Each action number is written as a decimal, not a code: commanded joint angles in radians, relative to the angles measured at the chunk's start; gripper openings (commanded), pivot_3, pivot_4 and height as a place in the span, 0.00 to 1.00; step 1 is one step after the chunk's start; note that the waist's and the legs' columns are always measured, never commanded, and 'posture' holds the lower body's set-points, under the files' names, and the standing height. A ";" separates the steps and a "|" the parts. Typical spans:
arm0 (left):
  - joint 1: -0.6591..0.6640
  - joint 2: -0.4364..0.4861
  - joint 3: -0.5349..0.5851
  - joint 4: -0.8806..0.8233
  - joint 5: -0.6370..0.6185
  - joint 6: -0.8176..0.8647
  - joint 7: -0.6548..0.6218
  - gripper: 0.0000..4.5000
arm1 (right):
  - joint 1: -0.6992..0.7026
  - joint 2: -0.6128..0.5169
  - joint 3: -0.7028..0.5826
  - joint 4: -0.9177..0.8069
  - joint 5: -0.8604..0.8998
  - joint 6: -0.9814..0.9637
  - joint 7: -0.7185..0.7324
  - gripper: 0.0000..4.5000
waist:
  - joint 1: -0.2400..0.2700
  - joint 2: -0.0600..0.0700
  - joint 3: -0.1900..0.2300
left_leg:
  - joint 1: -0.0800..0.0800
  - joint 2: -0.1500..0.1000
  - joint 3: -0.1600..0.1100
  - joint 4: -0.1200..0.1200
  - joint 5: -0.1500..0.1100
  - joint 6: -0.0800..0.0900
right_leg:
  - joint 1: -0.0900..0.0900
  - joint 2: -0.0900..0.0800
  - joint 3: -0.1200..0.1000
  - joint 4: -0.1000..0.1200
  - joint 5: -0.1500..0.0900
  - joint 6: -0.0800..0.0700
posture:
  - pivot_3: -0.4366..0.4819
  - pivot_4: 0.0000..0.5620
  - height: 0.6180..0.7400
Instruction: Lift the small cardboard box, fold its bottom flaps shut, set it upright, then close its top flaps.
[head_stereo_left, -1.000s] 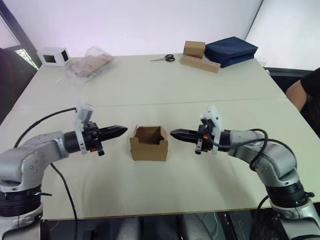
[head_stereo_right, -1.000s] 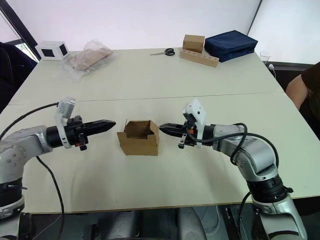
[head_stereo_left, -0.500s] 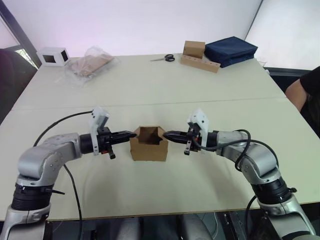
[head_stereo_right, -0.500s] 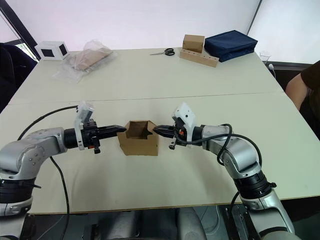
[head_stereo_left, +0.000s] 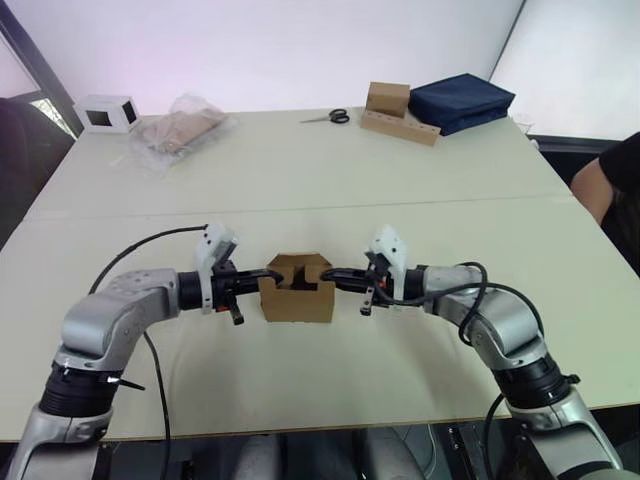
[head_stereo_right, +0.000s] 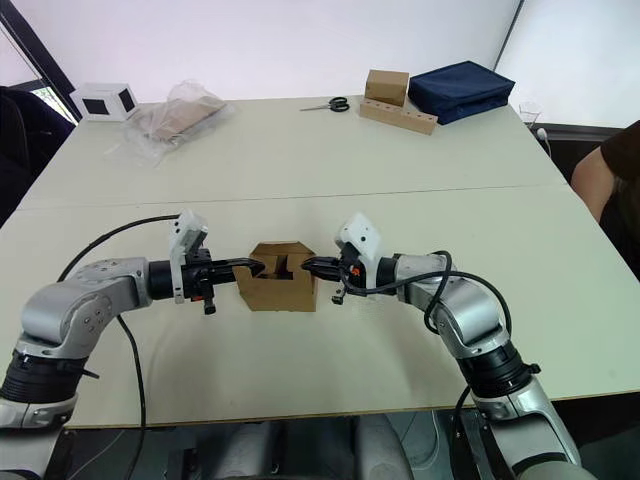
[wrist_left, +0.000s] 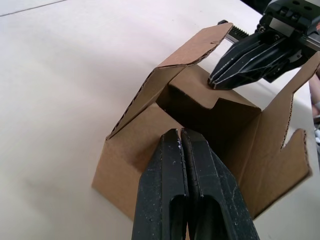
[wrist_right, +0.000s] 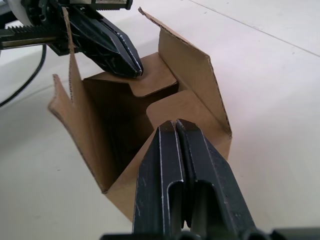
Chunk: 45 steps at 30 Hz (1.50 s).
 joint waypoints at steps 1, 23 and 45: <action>0.002 0.006 -0.012 0.023 0.033 -0.014 0.013 0.01 | -0.012 0.011 0.006 0.001 -0.017 0.001 -0.002 0.00 | 0.000 0.000 0.000 | 0.000 0.000 0.000 0.000 0.000 0.000 | 0.000 0.000 0.000 0.000 0.000 0.000 | 0.48 0.27 1.00; 0.026 0.014 0.029 0.002 0.008 -0.016 0.021 0.01 | -0.029 -0.004 0.023 0.000 -0.059 0.007 0.047 0.00 | -0.002 0.001 0.000 | 0.001 0.000 0.000 0.000 0.000 0.001 | 0.000 0.000 0.000 0.000 0.000 0.000 | 0.48 0.27 1.00; 0.018 0.032 0.095 -0.032 -0.067 0.036 0.041 0.01 | -0.054 0.010 -0.067 0.005 0.023 0.054 0.077 0.00 | -0.001 0.001 0.000 | 0.000 0.000 0.000 -0.001 -0.001 0.001 | 0.000 0.000 0.000 0.000 0.000 0.000 | 0.48 0.27 1.00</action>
